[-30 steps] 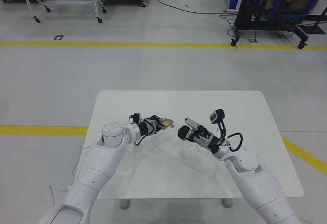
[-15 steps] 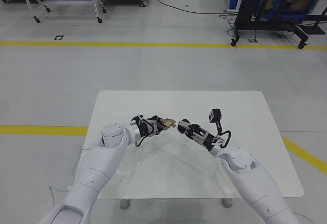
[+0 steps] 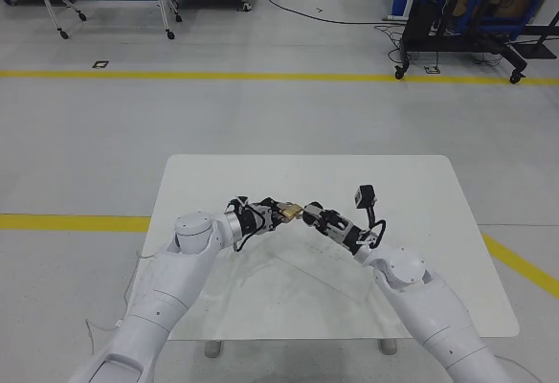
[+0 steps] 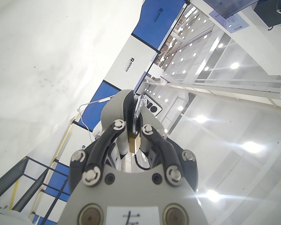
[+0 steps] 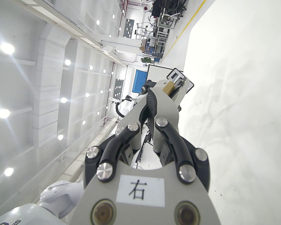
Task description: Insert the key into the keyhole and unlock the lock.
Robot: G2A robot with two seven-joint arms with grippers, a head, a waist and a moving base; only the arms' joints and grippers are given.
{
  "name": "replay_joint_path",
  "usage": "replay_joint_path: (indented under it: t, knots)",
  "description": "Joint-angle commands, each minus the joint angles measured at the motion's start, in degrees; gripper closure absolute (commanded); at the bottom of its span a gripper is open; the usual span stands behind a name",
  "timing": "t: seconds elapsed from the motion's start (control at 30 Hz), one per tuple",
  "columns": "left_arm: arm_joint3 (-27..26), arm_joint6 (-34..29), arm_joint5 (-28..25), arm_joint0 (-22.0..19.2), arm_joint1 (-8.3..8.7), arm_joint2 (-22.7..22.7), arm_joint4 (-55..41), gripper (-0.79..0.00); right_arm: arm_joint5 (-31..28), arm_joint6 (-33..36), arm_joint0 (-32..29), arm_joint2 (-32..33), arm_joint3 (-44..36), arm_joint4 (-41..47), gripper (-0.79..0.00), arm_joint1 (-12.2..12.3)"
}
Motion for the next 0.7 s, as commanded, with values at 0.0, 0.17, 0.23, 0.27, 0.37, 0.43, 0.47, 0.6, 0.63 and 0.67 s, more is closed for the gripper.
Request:
replay_joint_path:
  t: [0.0,0.17,0.23,0.27,0.37,0.43,0.47,0.6,0.63,0.67]
  knots:
    - [-0.11,-0.05,0.10,-0.02,0.04,-0.04,-0.09,0.000,0.14,-0.11,0.15,-0.05,0.19,-0.22,0.000,-0.07]
    - [0.12,0.52,0.12,-0.06,0.15,-0.36,-0.40,0.000,-0.83,-0.28,-0.16,0.47,-0.14,-0.08,0.000,-0.13]
    - [0.23,0.82,0.33,-0.04,0.16,-0.39,-0.55,0.000,-1.32,-0.36,-0.66,0.98,-0.72,-0.24,0.000,-0.05]
    - [0.28,0.98,0.40,-0.04,0.17,-0.40,-0.60,0.000,-1.43,-0.35,-0.94,1.22,-1.06,-0.38,0.000,0.00]
    - [0.43,1.26,0.61,-0.04,0.18,-0.39,-0.81,0.000,-1.64,-0.10,-1.96,1.87,-2.42,-0.64,0.000,0.15]
    - [0.41,1.32,0.68,-0.07,0.19,-0.35,-0.88,0.000,-1.72,0.90,-2.70,1.93,-3.56,-0.74,0.000,0.23]
    - [0.41,1.28,0.67,-0.05,0.19,-0.32,-0.97,0.000,-1.55,1.56,-3.00,1.81,-4.01,-0.84,0.000,0.26]
    - [0.31,0.45,0.50,-0.09,0.18,0.02,-1.13,0.000,0.31,1.24,-2.82,1.05,-4.14,-2.31,0.000,0.13]
    - [0.37,-0.05,0.38,-0.14,0.20,0.13,-1.06,0.000,0.96,0.78,-2.52,0.82,-3.78,-2.65,0.000,0.05]
    - [0.48,-0.26,0.27,-0.22,0.22,0.16,-0.99,0.000,1.54,0.17,-2.22,0.61,-3.42,-3.02,0.000,-0.04]
